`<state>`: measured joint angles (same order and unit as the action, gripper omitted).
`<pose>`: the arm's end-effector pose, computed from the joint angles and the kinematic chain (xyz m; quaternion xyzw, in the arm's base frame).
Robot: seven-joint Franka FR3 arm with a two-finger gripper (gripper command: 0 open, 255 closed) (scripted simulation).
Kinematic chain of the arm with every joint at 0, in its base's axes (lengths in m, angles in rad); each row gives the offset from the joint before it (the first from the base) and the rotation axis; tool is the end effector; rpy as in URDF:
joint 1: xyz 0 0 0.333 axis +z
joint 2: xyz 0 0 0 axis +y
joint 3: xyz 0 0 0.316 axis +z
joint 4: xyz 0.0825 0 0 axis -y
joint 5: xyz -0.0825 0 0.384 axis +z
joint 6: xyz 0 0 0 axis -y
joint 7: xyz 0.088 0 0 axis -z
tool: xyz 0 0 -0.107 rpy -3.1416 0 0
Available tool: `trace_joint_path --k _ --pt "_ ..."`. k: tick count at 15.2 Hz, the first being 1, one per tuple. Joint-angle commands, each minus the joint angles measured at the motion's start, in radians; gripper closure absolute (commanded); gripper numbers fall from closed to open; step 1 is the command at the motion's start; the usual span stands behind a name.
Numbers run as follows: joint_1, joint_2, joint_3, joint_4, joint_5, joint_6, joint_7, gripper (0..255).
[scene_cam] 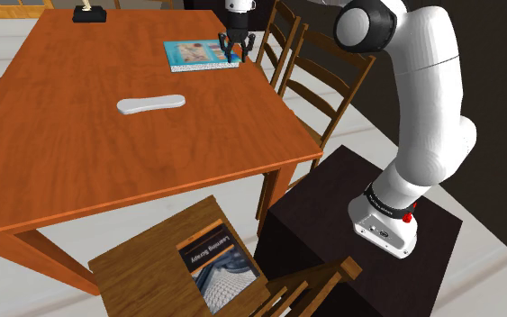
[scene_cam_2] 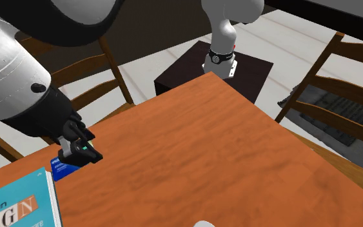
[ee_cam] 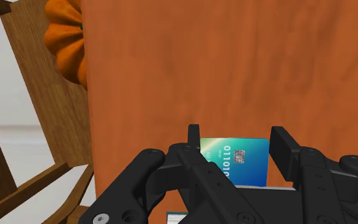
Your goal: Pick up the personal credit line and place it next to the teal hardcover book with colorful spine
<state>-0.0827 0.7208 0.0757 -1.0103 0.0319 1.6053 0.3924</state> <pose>0.7363 -0.0200 0.4201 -0.9755 0.2070 0.0686 0.0288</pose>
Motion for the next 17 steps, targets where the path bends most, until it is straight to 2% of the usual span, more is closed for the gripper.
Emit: trace_joint_path --k 1,12,17 --pt "-0.001 0.005 0.0 -0.015 0.0 0.021 -0.002 255" --pt "-0.003 0.019 -0.002 -0.149 0.0 0.168 -0.011 255" --pt "-0.003 0.019 -0.002 -0.149 0.0 0.168 -0.011 255"
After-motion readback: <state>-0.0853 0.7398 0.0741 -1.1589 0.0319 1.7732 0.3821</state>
